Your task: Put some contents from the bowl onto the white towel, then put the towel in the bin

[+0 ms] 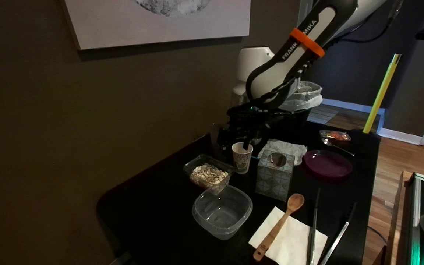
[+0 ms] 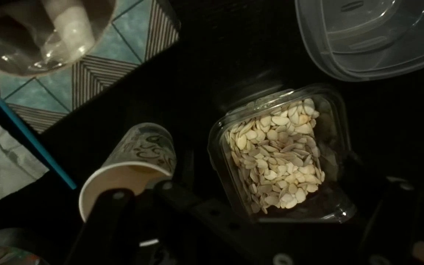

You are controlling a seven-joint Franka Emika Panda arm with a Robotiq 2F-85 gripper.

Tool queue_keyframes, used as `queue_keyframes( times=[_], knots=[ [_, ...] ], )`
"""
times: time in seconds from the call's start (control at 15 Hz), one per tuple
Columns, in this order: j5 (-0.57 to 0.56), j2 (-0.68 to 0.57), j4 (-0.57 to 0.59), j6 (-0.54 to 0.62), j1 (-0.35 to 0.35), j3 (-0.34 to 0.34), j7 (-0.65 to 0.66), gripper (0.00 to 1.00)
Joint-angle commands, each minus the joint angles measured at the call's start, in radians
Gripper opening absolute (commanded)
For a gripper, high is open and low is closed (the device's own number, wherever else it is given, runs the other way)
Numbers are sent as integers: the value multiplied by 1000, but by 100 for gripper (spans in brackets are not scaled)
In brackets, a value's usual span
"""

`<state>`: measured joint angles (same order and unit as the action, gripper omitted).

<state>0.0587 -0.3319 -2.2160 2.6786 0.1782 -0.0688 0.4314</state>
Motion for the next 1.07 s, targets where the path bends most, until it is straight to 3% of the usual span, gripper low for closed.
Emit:
queue_keyframes(
  times=[0.0, 0.27, 1.0],
  knots=[
    [-24, -101, 29, 89, 59, 59, 116, 100],
    [9, -188, 83, 139, 91, 93, 152, 100],
    [44, -324, 251, 155, 129, 110, 164, 100]
  ],
)
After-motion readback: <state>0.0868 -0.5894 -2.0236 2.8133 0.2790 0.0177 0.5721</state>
